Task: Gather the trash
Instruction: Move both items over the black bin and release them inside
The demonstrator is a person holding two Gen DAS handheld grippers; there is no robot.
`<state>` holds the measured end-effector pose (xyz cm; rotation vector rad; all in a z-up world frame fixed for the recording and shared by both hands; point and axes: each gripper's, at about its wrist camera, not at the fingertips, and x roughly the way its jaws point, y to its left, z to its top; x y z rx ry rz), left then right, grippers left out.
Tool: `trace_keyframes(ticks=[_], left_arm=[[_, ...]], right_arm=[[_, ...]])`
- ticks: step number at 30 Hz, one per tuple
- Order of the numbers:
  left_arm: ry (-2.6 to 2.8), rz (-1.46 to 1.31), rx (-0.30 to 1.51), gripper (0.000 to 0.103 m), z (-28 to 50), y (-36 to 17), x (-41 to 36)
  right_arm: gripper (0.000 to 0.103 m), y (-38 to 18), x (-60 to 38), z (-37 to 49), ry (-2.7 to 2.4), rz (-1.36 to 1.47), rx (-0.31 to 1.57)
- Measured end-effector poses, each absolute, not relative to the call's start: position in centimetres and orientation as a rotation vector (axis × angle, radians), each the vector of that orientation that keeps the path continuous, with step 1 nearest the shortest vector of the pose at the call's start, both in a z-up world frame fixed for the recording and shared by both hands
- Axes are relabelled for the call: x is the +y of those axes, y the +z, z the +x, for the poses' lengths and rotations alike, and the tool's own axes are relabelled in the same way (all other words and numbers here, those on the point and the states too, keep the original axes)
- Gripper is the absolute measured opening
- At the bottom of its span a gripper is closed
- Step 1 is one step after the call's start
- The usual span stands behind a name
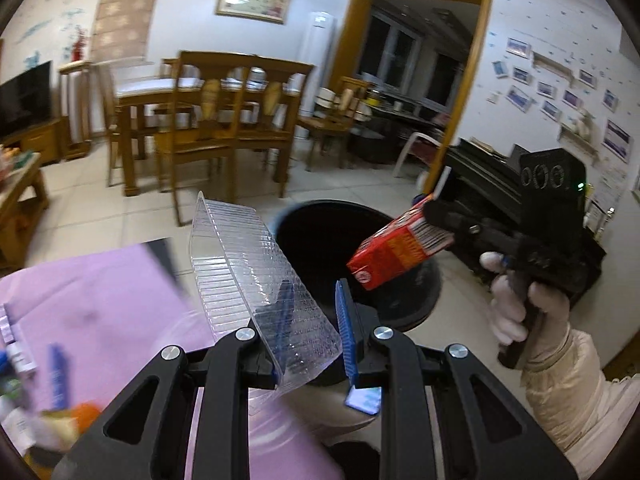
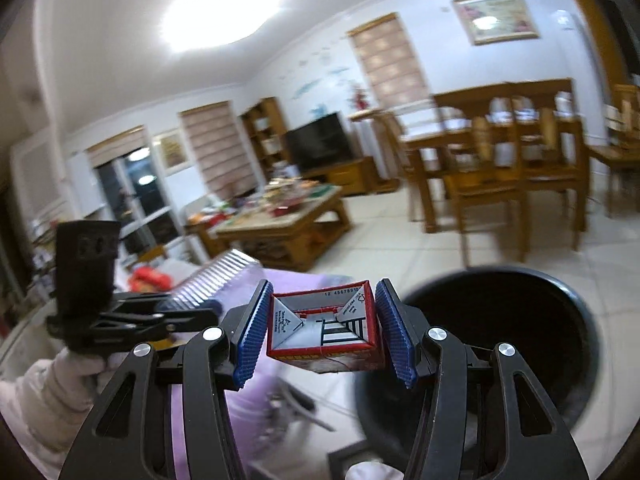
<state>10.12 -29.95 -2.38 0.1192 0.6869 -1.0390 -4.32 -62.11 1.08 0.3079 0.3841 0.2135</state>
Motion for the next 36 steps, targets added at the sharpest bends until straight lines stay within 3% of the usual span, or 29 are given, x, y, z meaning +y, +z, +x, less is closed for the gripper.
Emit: trace_keyframes(ticks=[11,36], left_arm=[[-1.150,0.150,0.794,0.022,10.5,-7.3,-41.3],[-1.140,0.242,0.893,0.023,10.5,-11.8,-44.2]], right_arm=[[0.053,-5.7,-70.4,-6.1,0.024,0.386,0.429],[0.054,-9.3,-70.7,-2.5,-0.016,0.377,0.476]])
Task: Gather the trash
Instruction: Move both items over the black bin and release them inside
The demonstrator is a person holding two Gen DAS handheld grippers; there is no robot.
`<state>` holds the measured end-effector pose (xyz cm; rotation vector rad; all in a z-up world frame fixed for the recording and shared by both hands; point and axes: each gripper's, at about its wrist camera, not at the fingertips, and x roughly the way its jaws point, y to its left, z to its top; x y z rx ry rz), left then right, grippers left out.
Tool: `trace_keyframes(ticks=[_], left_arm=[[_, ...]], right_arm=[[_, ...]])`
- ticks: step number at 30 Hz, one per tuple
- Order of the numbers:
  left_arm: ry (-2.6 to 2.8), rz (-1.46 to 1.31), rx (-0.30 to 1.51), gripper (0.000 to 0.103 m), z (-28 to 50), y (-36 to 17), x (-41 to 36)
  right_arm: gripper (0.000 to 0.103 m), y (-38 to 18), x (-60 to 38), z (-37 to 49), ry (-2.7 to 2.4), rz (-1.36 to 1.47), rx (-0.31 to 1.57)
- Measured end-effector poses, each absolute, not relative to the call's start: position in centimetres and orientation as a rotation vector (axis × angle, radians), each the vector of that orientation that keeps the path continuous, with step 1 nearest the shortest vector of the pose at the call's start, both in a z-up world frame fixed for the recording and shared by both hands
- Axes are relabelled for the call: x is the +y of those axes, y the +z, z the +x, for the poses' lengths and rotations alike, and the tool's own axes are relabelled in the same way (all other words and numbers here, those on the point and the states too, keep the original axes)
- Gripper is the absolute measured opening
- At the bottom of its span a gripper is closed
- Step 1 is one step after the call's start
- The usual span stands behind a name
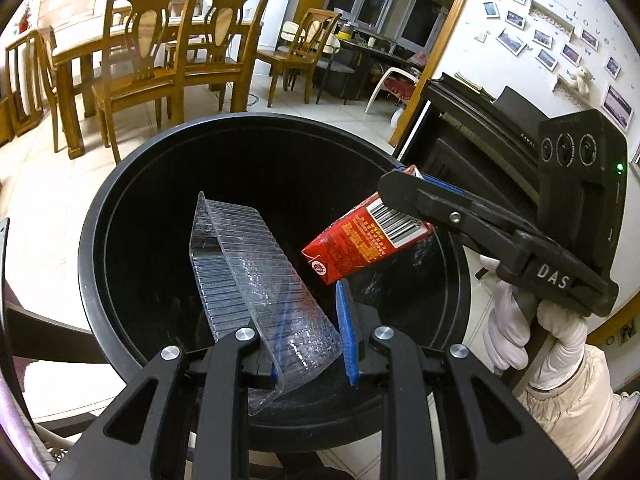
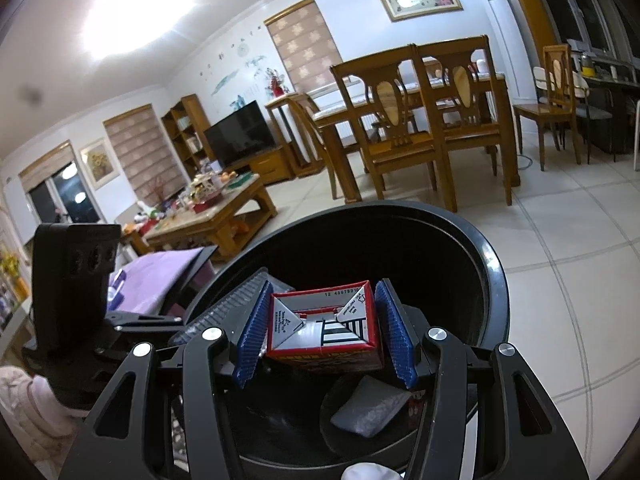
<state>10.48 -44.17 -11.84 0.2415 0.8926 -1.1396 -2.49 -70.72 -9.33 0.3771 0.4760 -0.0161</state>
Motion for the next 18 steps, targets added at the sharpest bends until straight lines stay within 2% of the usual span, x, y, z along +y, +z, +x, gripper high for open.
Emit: trace_keyframes(ticks=[6,8,9,10,11,12,18], left_arm=[[-1.131,0.249,0.885,0.026,10.4,-11.5,-44.2],[-1.110,0.258,0.882,0.041,10.3,-11.5,-44.1],[-1.098,0.261,0.876,0.064,10.2,-11.4,-44.0],[-1.078,0.266,0.856,0.081,10.1,-11.3,-43.8],[-1.065,0.267,0.831,0.084,10.0,-11.1,-43.5],[-1.066,0.268,0.811,0.084,9.8,-10.9,-43.2],[-1.068,0.262,0.815,0.084,9.6,-10.0,-42.1]], right_arm=[[0.054,-10.0,-70.4,-2.3,-0.029,0.376,0.492],[0.057,-9.9,-70.2,-2.3,-0.032,0.378,0.496],[0.064,-9.9,-70.2,-2.3,-0.032,0.382,0.498],[0.069,-9.8,-70.2,-2.4,-0.034,0.384,0.497],[0.077,-9.8,-70.1,-2.5,-0.035,0.387,0.493],[0.079,-9.8,-70.2,-2.6,-0.032,0.392,0.487],[0.079,-9.0,-70.0,-3.8,-0.035,0.394,0.462]])
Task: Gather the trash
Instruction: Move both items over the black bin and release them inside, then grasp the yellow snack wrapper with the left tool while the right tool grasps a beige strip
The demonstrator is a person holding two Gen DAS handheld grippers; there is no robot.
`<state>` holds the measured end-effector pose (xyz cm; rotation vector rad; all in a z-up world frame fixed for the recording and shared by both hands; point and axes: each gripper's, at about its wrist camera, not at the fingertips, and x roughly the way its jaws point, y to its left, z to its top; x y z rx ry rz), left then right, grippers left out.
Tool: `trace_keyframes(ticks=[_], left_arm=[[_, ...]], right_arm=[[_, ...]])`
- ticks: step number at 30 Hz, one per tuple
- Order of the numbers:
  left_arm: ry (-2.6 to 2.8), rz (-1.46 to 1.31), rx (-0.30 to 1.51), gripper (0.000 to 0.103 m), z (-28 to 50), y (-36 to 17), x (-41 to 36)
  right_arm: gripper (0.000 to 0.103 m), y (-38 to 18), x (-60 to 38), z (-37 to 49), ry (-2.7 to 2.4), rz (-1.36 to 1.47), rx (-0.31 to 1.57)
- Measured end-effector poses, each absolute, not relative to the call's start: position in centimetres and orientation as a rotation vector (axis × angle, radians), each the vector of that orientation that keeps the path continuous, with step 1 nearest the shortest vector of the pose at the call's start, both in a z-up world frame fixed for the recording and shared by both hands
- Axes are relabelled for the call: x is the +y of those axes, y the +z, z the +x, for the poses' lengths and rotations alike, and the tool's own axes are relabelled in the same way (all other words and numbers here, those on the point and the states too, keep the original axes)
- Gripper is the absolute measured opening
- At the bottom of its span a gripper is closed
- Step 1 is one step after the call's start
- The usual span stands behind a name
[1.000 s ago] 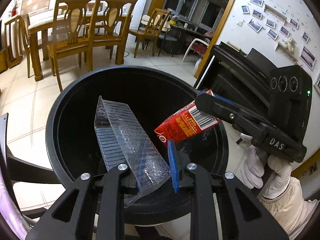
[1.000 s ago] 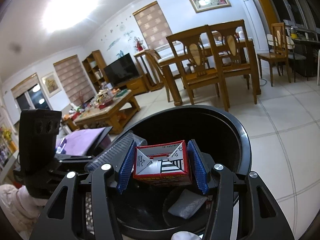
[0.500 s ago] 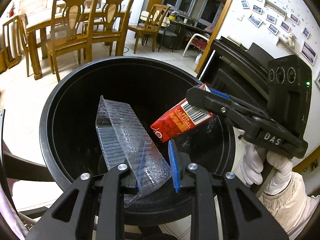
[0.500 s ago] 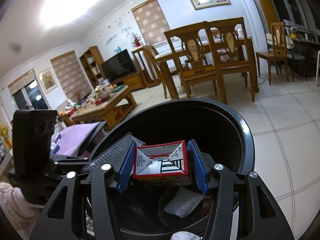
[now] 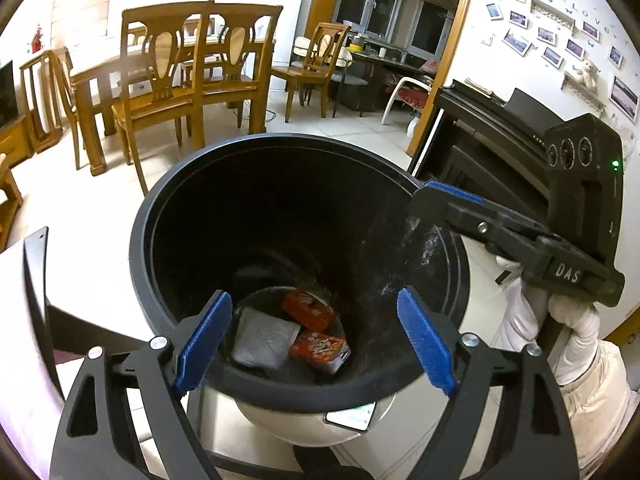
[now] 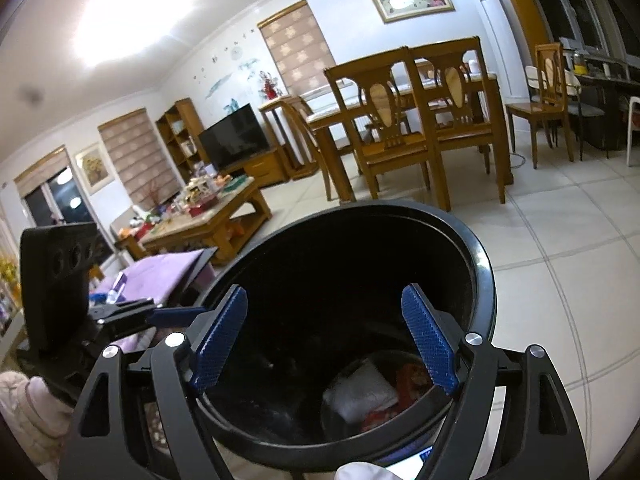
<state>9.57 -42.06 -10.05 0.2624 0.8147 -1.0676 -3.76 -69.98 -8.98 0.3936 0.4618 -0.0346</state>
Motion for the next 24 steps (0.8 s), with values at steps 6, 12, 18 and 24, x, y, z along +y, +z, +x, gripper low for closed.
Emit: trace_keyframes(ticks=[6,12,18,24], left_arm=[[-1.027,0.232,0.822,0.091,9.1,-8.5,-38.9],[-0.976,0.143,0.812,0.091,8.6,-6.4,-32.9],[-0.859,0.153,0.725,0.092,7.5,-4.7,-24.8],[-0.683,0.184,0.670,0.092,7.1,-4.8,-14.7]], right_arm=[[0.090,-7.4,-68.3,-4.8,-0.014,0.375,0.428],[0.098,-4.9,-63.7,-4.4,0.057,0.338,0.426],[0.098,-2.2,-57.2,-2.4,0.194,0.319,0.450],[0.098,-1.2,-48.1,0.4,0.348,0.298,0.525]])
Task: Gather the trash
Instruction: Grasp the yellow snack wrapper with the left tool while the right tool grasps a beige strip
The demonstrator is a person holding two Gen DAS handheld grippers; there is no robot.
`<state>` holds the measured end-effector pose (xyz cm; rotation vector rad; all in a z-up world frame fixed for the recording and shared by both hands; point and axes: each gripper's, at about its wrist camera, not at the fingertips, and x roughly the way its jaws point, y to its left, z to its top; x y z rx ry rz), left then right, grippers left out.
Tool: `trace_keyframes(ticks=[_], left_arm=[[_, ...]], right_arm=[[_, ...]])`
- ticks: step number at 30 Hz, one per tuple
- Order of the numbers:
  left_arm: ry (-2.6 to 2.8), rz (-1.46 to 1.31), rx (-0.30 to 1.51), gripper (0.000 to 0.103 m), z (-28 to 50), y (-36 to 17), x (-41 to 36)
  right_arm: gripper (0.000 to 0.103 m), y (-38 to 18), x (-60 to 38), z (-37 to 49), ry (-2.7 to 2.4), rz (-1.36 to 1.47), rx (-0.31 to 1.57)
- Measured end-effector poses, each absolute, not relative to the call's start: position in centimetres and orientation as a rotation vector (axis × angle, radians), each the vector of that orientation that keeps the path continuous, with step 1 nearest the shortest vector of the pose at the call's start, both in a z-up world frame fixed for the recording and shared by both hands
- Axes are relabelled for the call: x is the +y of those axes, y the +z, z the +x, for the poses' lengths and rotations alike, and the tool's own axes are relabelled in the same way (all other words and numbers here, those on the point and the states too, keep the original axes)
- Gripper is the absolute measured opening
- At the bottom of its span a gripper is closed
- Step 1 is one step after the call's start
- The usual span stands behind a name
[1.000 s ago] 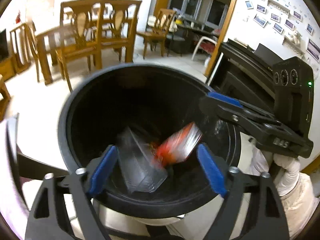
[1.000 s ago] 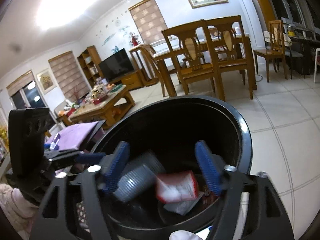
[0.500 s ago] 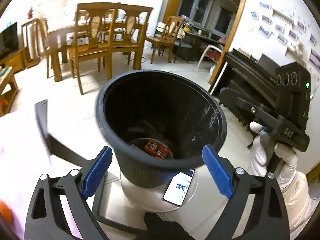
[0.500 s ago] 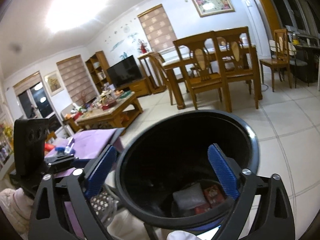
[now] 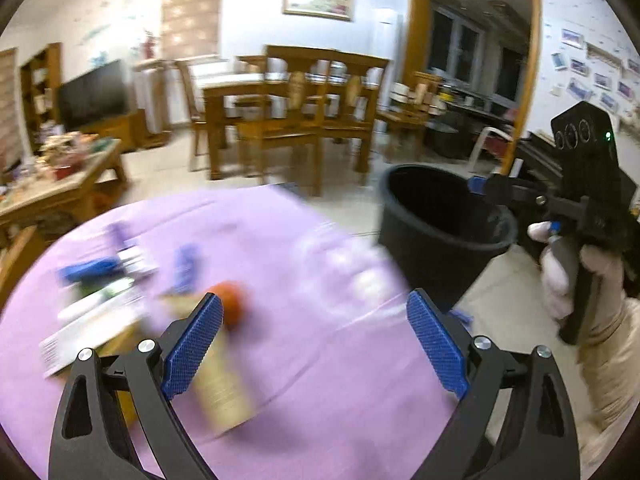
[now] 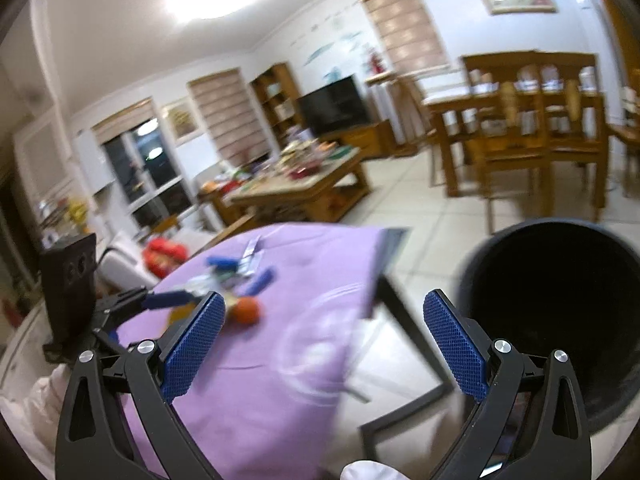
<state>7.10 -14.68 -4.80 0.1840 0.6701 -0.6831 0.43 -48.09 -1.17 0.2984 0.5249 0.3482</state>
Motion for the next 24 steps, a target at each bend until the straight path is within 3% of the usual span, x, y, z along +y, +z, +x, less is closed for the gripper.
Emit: trace_keyframes(ticks=[5,13,15,20,24], left_arm=[[-0.558,0.187,0.680,0.092,8.1,-6.1,-7.3],[-0.589,0.275,0.722,0.091,11.3,-8.4,-5.0],[-0.608,0.300,0.734,0.082,11.6,-9.2,-4.9],[-0.639,0.322,0.769,0.071,12.1,-10.3,-5.6],[-0.642,0.326,0.790,0.047,12.5,-10.9,-5.4]], right_arm=[[0.097,-2.2,-40.3,3.0,0.474,0.324,0.637],[0.069,-6.1,-29.8,6.9,0.513,0.298,0.833],[0.061,-7.1,-29.1,7.6,0.488,0.301,0.870],[0.055,-8.3,-27.9,8.3,0.464,0.300,0.900],[0.044,-8.5,-26.9,8.6,0.445,0.254,0.902]])
